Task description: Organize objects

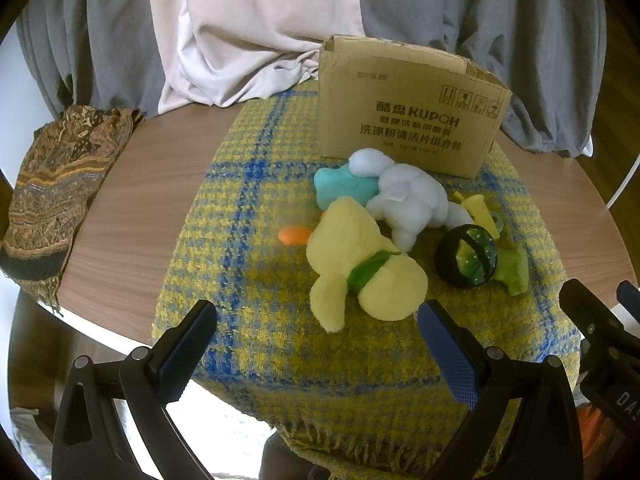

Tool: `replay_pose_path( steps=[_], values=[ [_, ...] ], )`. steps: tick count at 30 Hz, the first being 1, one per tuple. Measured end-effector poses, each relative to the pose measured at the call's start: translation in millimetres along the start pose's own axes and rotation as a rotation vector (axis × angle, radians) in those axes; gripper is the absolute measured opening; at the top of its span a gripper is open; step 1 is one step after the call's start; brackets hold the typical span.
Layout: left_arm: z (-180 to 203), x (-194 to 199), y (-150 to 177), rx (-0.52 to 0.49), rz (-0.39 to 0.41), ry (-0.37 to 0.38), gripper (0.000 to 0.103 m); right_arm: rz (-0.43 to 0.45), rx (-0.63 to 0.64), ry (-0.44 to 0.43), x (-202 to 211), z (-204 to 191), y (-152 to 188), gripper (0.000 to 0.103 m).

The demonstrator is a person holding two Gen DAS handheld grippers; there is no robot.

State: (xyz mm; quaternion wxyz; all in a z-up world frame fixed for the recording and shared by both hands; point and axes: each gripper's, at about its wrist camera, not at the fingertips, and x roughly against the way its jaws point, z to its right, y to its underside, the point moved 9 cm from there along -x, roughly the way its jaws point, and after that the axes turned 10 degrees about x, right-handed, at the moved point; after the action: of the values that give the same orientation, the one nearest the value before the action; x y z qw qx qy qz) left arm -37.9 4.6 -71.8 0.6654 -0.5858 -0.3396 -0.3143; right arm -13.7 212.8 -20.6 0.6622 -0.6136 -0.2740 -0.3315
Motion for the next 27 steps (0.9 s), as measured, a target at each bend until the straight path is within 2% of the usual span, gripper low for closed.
replay_pose_path(
  steps=[27],
  values=[
    [2.2,-3.6,-0.4,-0.005,0.0,-0.005,0.102,-0.004,0.0,0.001,-2.1,0.8,0.5,0.102]
  ],
)
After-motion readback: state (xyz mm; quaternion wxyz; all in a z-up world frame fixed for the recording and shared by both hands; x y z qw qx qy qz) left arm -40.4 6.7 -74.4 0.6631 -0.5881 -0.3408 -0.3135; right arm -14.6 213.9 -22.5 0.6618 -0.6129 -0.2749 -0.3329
